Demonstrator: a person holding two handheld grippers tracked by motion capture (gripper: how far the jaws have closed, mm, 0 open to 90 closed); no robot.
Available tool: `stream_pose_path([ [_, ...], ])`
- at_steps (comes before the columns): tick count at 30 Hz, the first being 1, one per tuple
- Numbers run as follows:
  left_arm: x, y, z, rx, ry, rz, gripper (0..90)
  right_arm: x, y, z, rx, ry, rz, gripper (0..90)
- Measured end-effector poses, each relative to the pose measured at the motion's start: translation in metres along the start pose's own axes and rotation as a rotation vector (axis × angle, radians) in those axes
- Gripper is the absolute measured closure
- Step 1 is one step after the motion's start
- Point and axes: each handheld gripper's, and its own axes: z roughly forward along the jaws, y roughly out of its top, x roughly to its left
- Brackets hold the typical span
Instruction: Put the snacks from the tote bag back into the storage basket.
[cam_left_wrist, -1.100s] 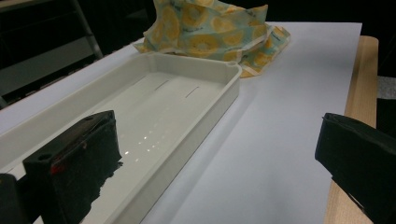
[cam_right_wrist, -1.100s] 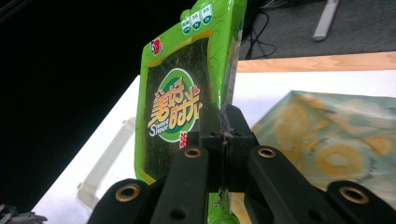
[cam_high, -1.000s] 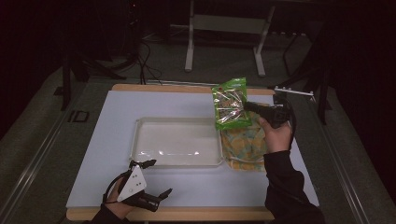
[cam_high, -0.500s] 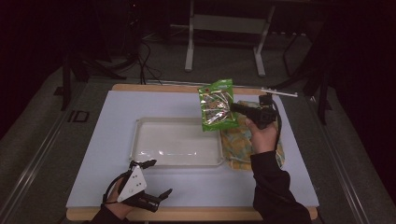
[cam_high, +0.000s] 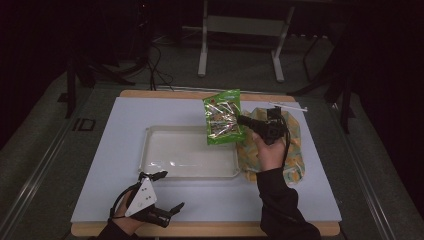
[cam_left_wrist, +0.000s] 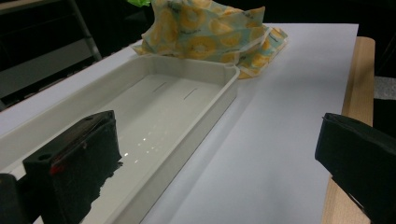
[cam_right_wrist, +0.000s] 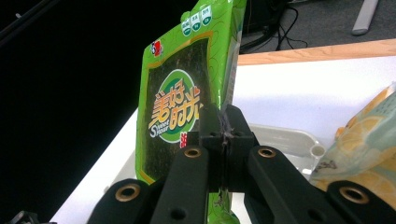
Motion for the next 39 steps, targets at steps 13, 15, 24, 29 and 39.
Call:
stream_pose_path([
  [13, 0.0, 0.0, 0.0, 0.001, -0.001, 0.0, 0.3, -0.004, -0.025, 0.008, -0.01, 0.003, 0.038, 88.9],
  [15, 0.0, 0.0, 0.0, -0.001, -0.002, -0.002, 0.3, -0.004, -0.031, 0.008, -0.012, 0.002, 0.039, 88.9],
  [24, 0.0, 0.0, 0.0, -0.002, -0.003, -0.002, 0.3, -0.005, -0.053, 0.017, -0.01, -0.001, 0.075, 88.9],
  [29, 0.0, 0.0, 0.0, -0.002, -0.002, -0.001, 0.3, -0.01, -0.066, 0.022, -0.005, -0.008, 0.092, 88.9],
  [39, 0.0, 0.0, 0.001, 0.0, -0.004, -0.001, 0.3, -0.018, -0.089, 0.032, 0.04, -0.027, 0.123, 88.9],
])
